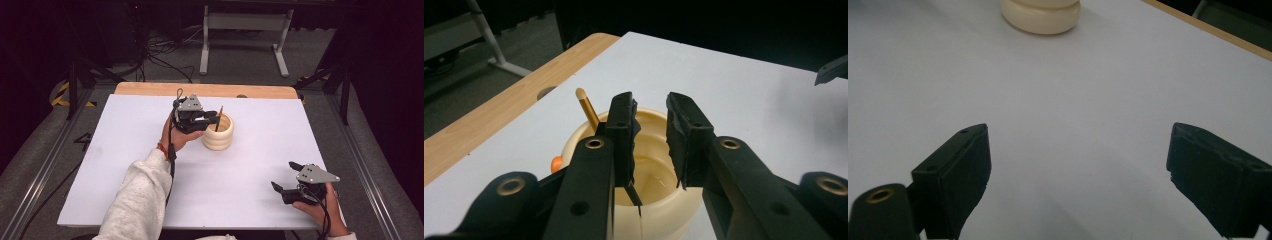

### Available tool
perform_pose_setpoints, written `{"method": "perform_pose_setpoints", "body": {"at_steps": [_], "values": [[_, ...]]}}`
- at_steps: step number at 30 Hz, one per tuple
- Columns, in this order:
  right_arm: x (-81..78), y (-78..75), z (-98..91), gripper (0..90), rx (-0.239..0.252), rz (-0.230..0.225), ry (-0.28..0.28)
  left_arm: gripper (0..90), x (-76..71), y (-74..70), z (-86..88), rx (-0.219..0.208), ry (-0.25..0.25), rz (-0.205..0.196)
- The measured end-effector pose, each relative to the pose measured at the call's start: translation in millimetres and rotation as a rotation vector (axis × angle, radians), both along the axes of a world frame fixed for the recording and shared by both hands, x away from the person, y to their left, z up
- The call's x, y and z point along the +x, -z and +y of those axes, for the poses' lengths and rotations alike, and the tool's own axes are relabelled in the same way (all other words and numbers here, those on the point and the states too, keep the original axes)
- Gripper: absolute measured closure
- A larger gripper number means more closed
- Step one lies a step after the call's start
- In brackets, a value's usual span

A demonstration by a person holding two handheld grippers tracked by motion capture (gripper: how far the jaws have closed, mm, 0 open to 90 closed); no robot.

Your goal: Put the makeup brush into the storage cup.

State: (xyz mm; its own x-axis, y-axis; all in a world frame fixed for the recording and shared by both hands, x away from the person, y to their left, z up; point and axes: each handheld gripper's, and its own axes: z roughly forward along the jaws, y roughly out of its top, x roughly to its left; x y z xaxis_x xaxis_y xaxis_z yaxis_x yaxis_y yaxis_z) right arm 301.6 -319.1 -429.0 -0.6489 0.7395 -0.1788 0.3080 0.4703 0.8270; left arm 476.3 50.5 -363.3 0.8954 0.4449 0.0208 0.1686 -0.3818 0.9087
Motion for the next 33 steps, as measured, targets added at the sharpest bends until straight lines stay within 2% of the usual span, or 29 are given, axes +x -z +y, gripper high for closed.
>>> {"method": "perform_pose_setpoints", "body": {"at_steps": [1,6,7,10,13,18,22,24,27,28,29,33], "values": [[-0.1,0.0,0.2,11.6,0.000,0.000,-0.001,70.8,-1.2,-0.4,0.0,-0.005,0.000,0.007],[-0.1,-0.3,0.0,11.6,0.001,-0.001,-0.001,66.3,-3.6,-3.4,1.5,0.014,-0.010,-0.009],[-0.2,-0.4,0.0,11.6,0.000,-0.001,-0.002,65.0,-4.2,-4.6,2.1,0.027,-0.014,-0.019],[-0.1,-0.3,-0.1,11.6,0.001,0.000,-0.002,59.1,-5.8,-5.4,2.6,0.032,-0.027,-0.020],[-0.1,0.0,0.4,11.6,-0.003,0.002,-0.005,57.3,-7.2,-6.9,4.8,0.043,-0.056,-0.043],[-0.1,0.0,0.4,11.6,-0.002,0.002,-0.004,53.2,-8.5,-8.0,7.5,0.045,-0.067,-0.044],[-0.2,-0.3,0.5,11.5,-0.005,0.001,-0.004,46.7,-8.7,-8.1,8.3,0.063,-0.078,-0.051],[-0.2,-0.4,0.3,11.5,-0.004,0.001,-0.002,37.4,-8.7,-8.2,7.8,0.069,-0.101,-0.047],[-0.3,-0.5,0.2,11.6,-0.002,0.001,-0.004,28.0,-8.3,-7.7,6.9,0.078,-0.093,-0.038],[-0.3,-0.5,0.2,11.6,-0.002,0.001,-0.004,28.0,-8.4,-7.4,6.3,0.082,-0.103,-0.035],[-0.3,-0.4,0.4,11.5,-0.004,0.001,-0.004,21.7,-8.5,-7.2,5.9,0.080,-0.125,-0.029],[-0.3,-0.2,0.6,11.5,-0.005,0.002,-0.005,14.5,-7.3,-6.3,5.1,0.083,-0.141,-0.018]]}}
